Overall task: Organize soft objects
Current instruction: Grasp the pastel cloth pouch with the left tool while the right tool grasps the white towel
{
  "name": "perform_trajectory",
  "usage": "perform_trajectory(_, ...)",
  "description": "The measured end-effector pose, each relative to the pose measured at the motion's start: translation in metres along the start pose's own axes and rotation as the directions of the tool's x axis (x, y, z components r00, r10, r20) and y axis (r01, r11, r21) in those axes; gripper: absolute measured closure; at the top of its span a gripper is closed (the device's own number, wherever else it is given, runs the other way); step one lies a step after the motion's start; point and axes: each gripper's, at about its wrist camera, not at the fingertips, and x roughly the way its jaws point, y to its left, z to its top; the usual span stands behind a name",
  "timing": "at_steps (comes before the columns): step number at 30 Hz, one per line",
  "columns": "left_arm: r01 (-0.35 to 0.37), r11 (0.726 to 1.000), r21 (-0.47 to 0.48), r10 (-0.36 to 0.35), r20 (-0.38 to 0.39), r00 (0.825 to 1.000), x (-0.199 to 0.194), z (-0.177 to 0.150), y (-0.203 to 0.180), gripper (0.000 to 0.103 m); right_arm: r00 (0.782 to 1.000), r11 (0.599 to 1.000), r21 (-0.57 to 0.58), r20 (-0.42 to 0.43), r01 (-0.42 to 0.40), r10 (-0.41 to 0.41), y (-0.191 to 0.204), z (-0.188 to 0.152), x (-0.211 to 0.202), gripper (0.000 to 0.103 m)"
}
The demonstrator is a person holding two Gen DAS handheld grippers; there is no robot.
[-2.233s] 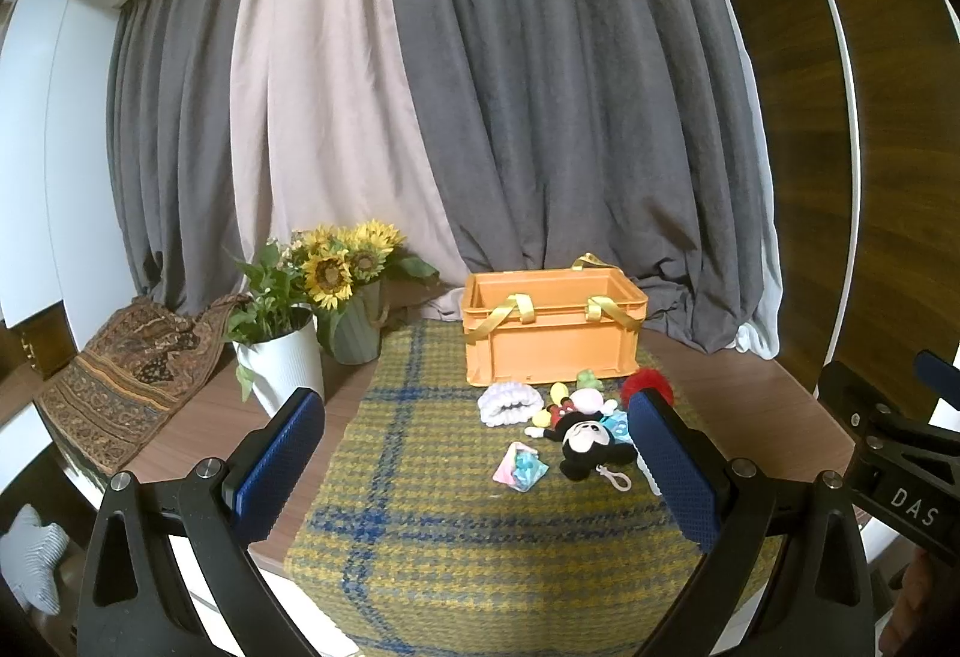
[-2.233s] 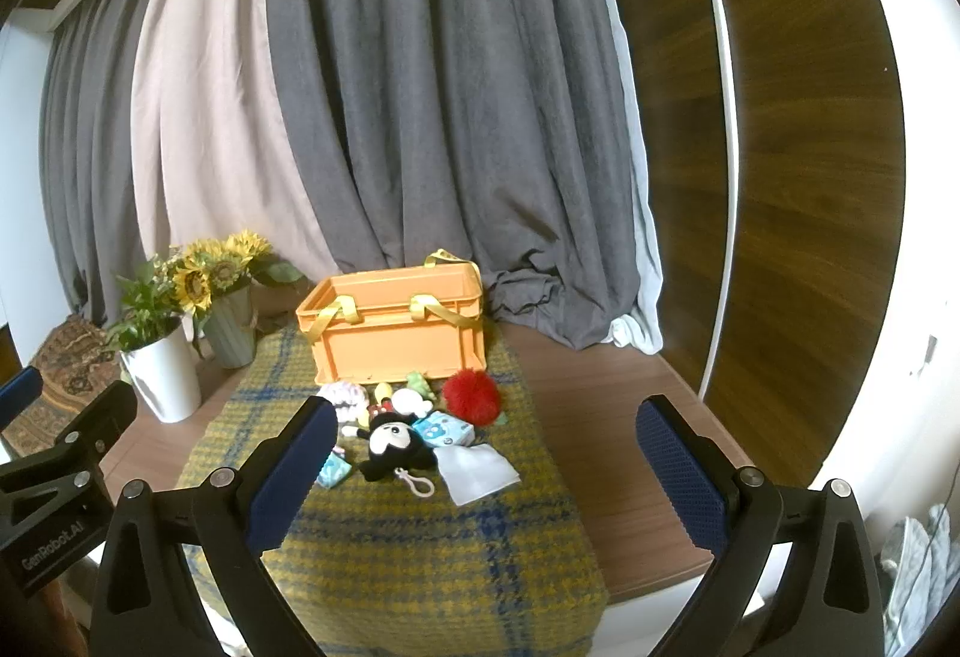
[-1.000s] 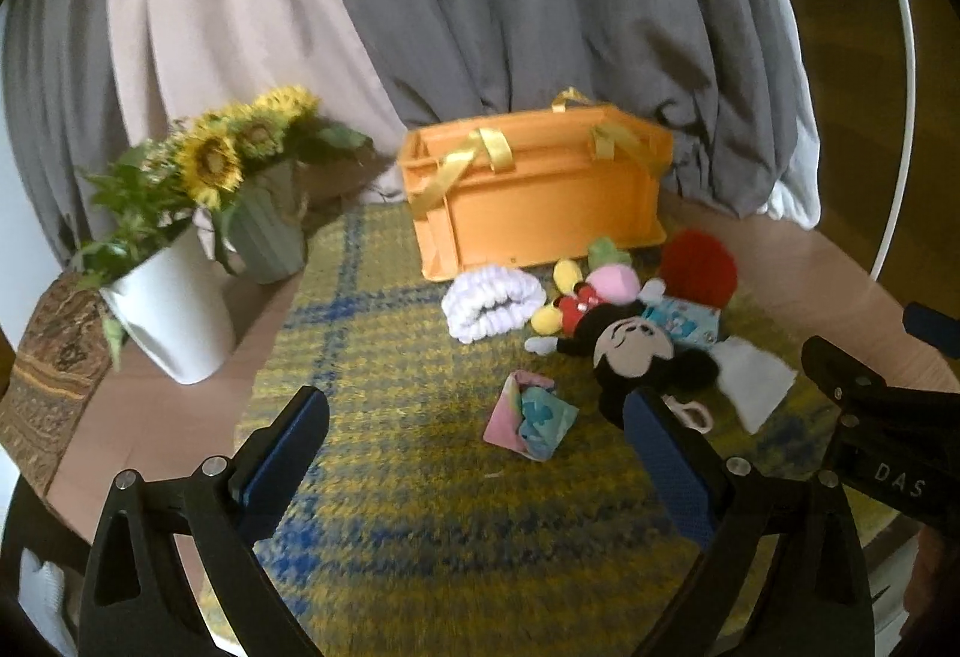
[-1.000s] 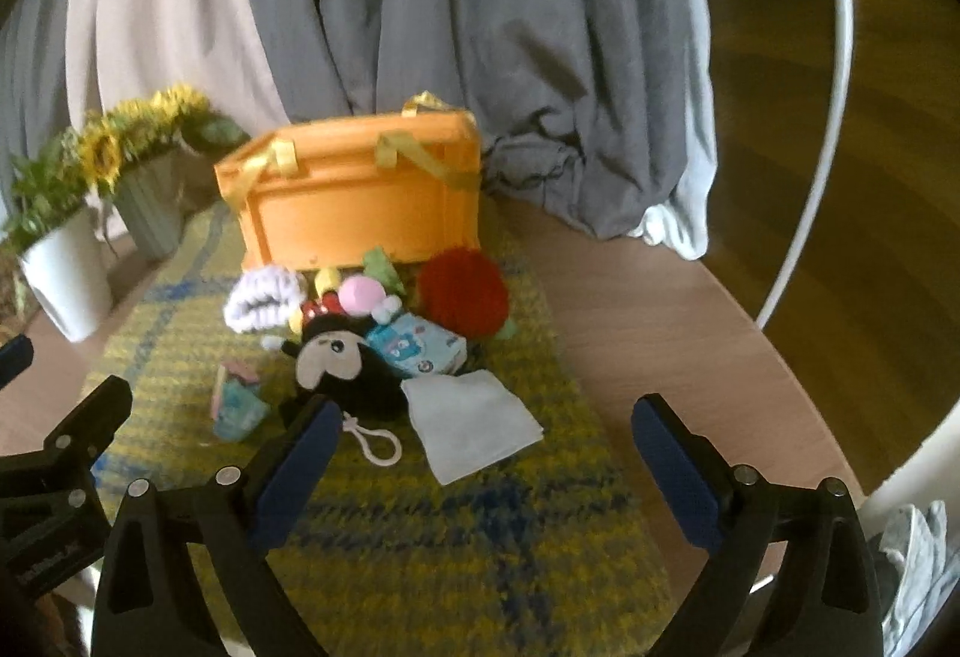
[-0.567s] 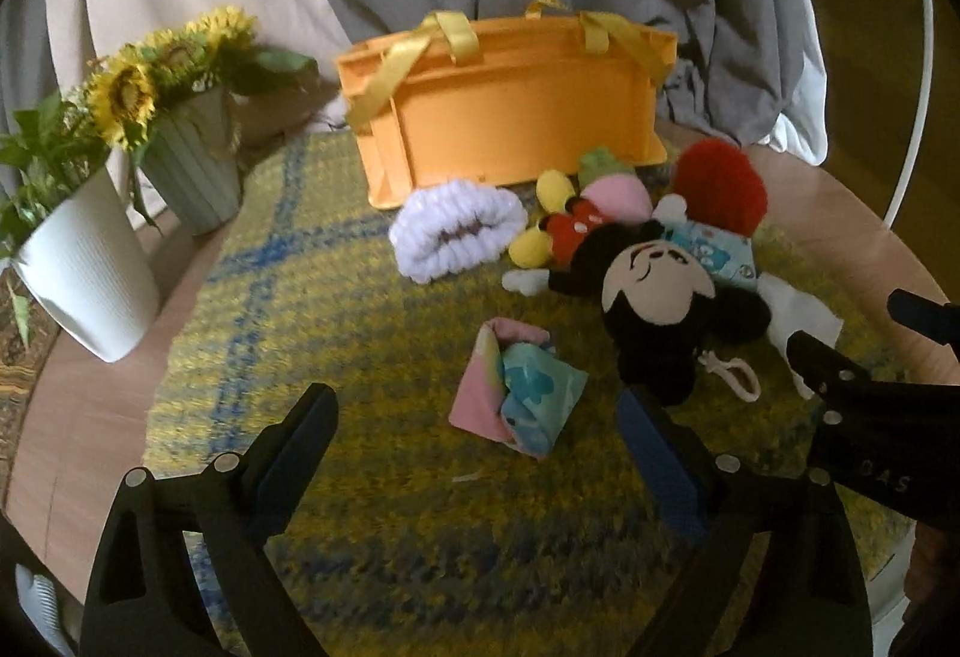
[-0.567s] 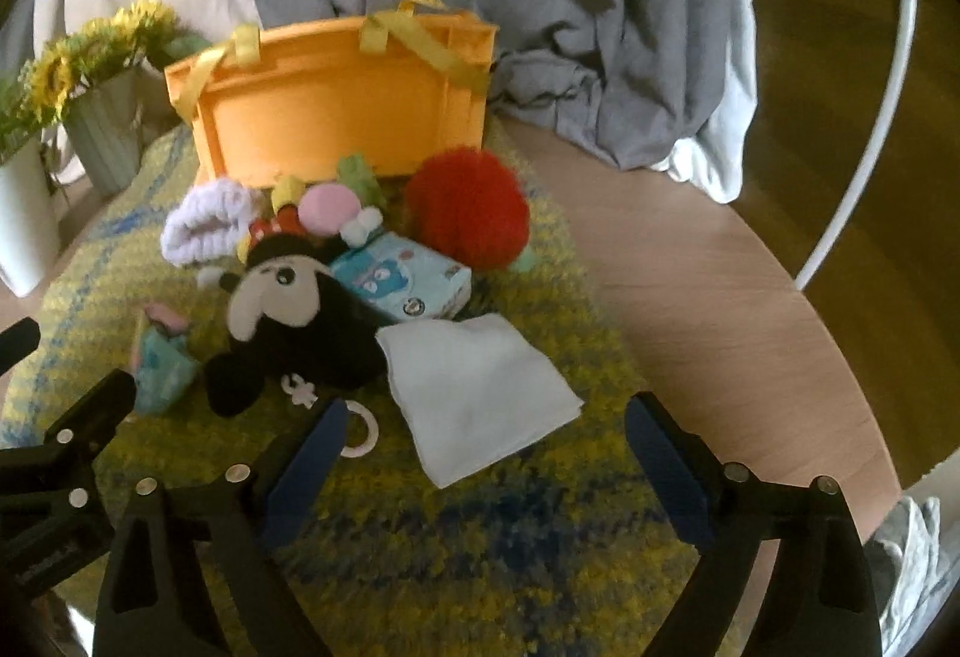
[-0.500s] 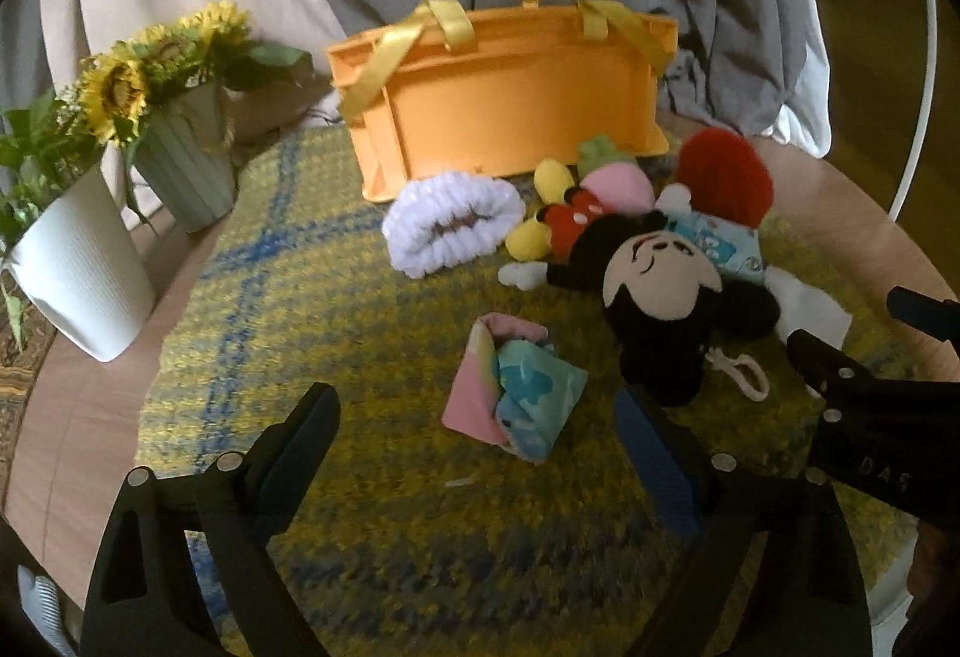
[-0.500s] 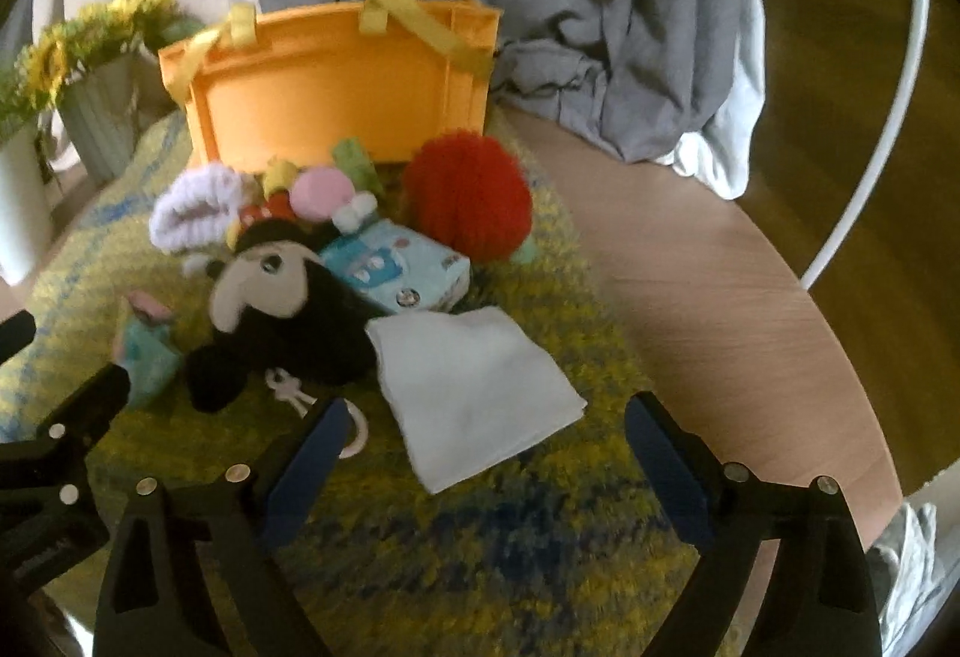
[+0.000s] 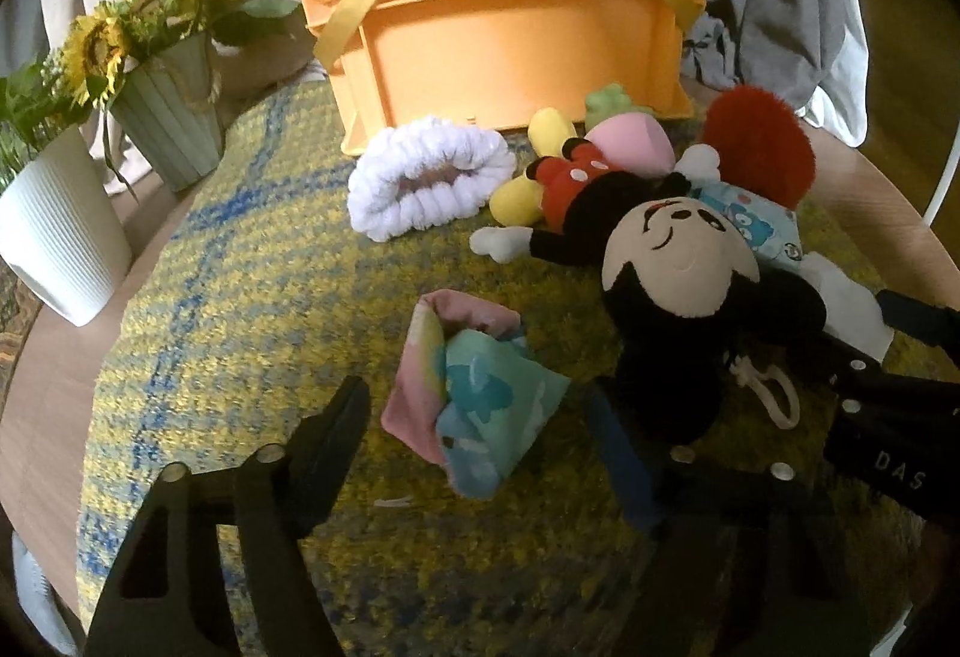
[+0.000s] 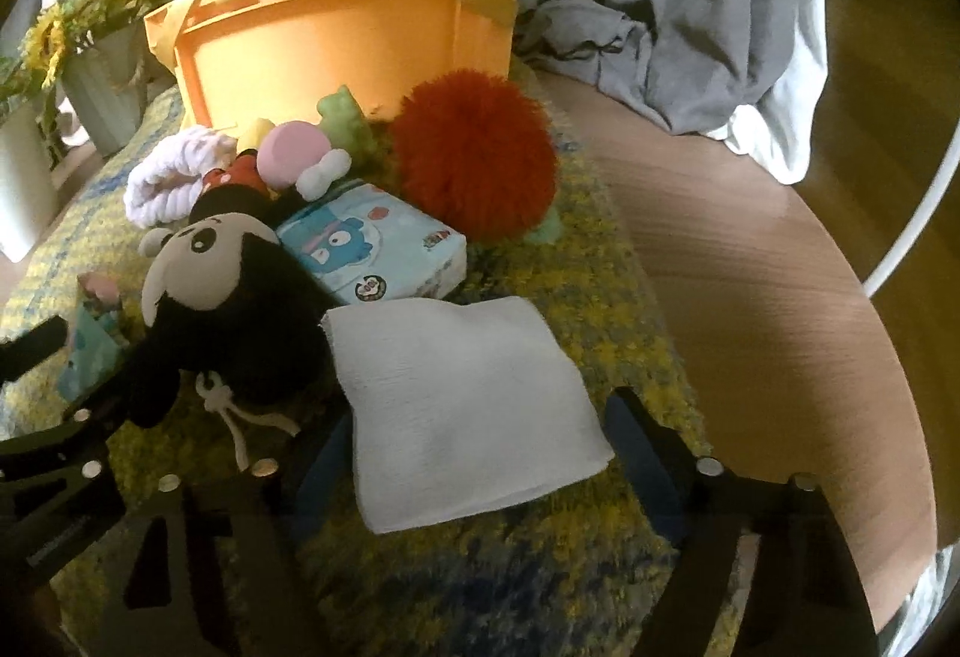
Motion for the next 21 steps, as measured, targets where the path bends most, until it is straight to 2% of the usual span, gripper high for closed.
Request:
perform_trajectory(1,0.0,1.0,-0.005,0.0,-0.004,1.0,0.001,0.001,0.0,0.038,1.0,1.0,-0.003,-0.001,-0.009,0.009,0.0,0.001,0.001,0.027)
perform_trajectory(2,0.0,1.0,-0.008,0.0,-0.006,1.0,0.001,0.001,0.0,0.043,1.0,1.0,-0.007,0.002,-0.013,0.013,0.0,0.001,0.001,0.032)
perform_trajectory(4,-0.006,1.0,-0.015,0.006,-0.008,1.0,0.002,0.001,-0.001,0.046,1.0,1.0,-0.019,0.013,-0.013,0.014,0.001,0.002,0.0,0.04)
perform_trajectory(6,-0.01,1.0,-0.012,0.01,-0.008,1.0,0.002,0.002,-0.002,0.051,1.0,0.999,-0.041,0.011,-0.013,0.013,0.002,0.002,0.001,0.053)
perform_trajectory(10,-0.014,1.0,-0.02,0.013,-0.014,1.0,0.002,0.003,-0.002,0.055,0.999,0.998,-0.063,0.033,-0.002,0.004,0.005,0.004,-0.003,0.072)
perform_trajectory(12,-0.014,1.0,-0.022,0.013,-0.015,1.0,0.0,0.003,-0.003,0.058,1.0,0.997,-0.071,0.027,-0.004,0.006,0.005,0.005,-0.003,0.086)
perform_trajectory(21,-0.004,0.999,-0.044,0.005,0.005,1.0,-0.02,0.007,-0.001,0.059,0.999,0.999,-0.035,0.052,-0.009,0.011,-0.002,0.019,-0.024,0.088)
